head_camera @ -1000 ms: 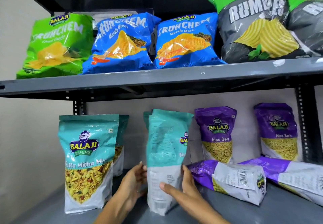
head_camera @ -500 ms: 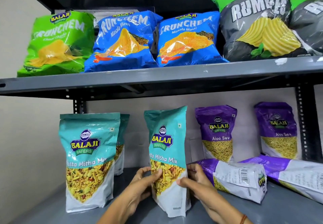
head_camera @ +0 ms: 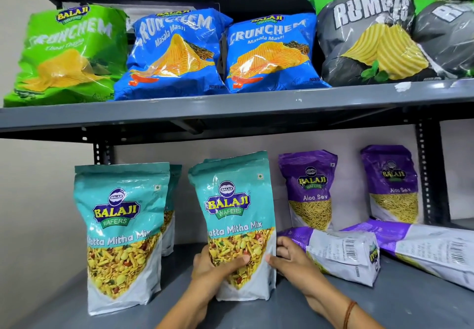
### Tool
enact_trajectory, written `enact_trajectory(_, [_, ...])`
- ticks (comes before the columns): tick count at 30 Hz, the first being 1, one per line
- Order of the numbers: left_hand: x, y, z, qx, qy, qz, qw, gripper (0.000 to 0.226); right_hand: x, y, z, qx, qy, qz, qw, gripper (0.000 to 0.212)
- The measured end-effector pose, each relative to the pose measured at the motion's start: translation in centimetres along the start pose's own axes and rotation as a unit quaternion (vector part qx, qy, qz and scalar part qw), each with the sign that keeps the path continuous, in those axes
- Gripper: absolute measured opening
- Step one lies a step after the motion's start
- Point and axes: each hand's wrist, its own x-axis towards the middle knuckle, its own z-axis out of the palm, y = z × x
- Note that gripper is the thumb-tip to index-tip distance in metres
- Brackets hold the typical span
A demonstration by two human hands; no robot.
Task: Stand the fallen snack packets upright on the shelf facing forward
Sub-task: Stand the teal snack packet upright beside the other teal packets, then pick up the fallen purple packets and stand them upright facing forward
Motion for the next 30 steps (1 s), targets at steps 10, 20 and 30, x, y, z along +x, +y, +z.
enact_trajectory(10, [-6.6,2.7,8.0,-0.081,0.283,0.133,0.947,0.078,-1.5,-4.1,-4.1,-0.057,0.156,-0.122,0.979,0.034])
enact_trajectory(20, [-1.9,1.3,17.6,-0.283,0.091,-0.092,0.951,0.069,5.2,-3.0,-19.1,-0.338,0.061,0.065,0.937,0.018])
enact_trajectory(30, [2.6,-0.2,22.7,-0.219,0.139,-0.149,0.954,0.057,10.7,0.3,-21.1,-0.298,-0.194,0.115,0.928,0.036])
